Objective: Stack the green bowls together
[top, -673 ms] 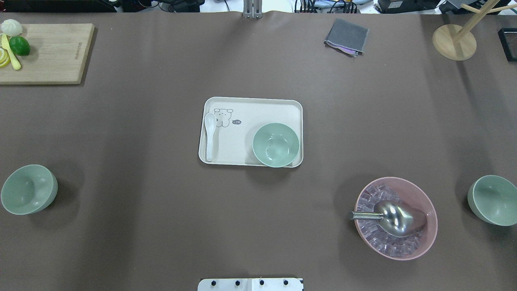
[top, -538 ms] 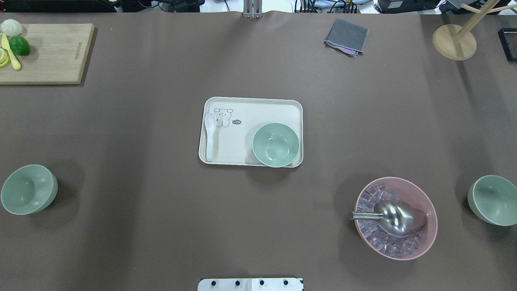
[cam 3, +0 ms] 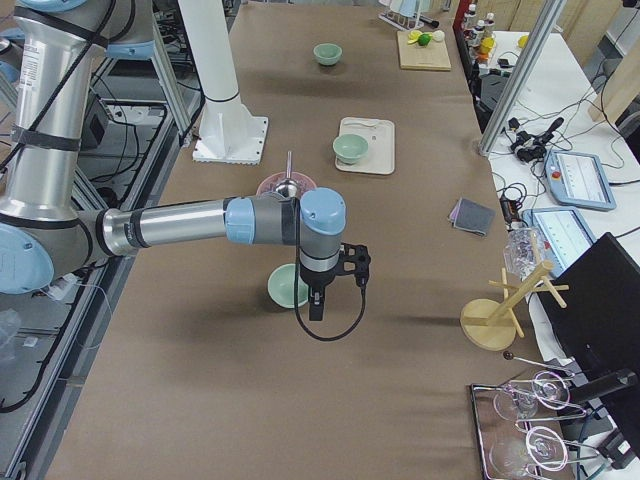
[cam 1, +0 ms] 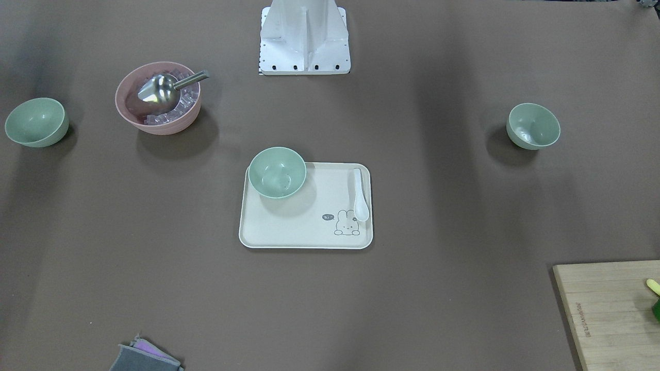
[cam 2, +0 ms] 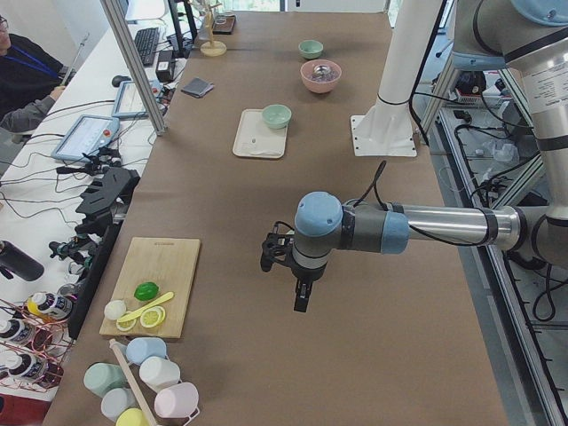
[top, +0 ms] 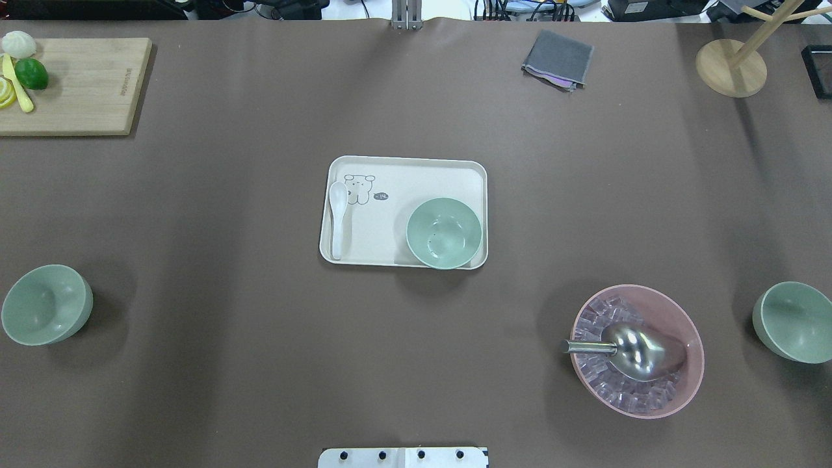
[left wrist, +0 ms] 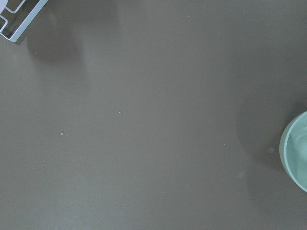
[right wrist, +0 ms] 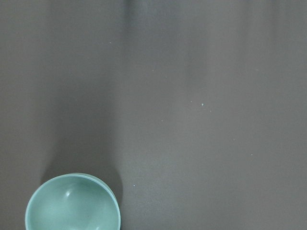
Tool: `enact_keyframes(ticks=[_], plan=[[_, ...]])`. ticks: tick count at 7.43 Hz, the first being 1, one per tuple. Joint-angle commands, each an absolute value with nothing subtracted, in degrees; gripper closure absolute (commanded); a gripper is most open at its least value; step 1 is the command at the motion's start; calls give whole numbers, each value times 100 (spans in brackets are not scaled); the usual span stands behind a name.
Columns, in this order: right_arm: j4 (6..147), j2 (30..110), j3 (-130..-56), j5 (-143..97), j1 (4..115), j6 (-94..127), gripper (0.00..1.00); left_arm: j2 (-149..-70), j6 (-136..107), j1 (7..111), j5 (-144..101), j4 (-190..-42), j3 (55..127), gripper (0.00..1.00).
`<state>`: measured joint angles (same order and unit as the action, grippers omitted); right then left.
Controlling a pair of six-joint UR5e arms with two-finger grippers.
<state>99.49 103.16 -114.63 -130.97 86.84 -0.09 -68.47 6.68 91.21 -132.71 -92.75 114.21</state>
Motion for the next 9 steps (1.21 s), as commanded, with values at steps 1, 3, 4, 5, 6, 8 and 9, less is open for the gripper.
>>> enact_keyframes(ticks=[1, 3, 4, 5, 6, 8, 9], plan=[[9949, 10153, -11698, -13052, 8692, 0, 0, -6855, 659, 9123, -13271, -9823, 11470, 2], [9906, 9889, -11881, -13061, 8736, 61, 0, -6855, 624, 9132, -13271, -11059, 11356, 2], [9853, 9801, -11909, -13052, 8771, 70, 0, -6890, 624, 9123, -13280, -11353, 11321, 2], [9644, 9774, -11857, -13043, 8771, 79, 0, -7073, 607, 9123, -13298, -11416, 11320, 2], [9424, 9773, -11778, -13052, 8771, 79, 0, -7606, 580, 9123, -13333, -11556, 11033, 2], [9387, 9852, -11707, -12973, 8771, 62, 0, -8092, -405, 9106, -13614, -11583, 10723, 2], [9387, 9870, -11698, -12947, 8771, 70, 0, -8138, -979, 9045, -13623, -11714, 10705, 2]])
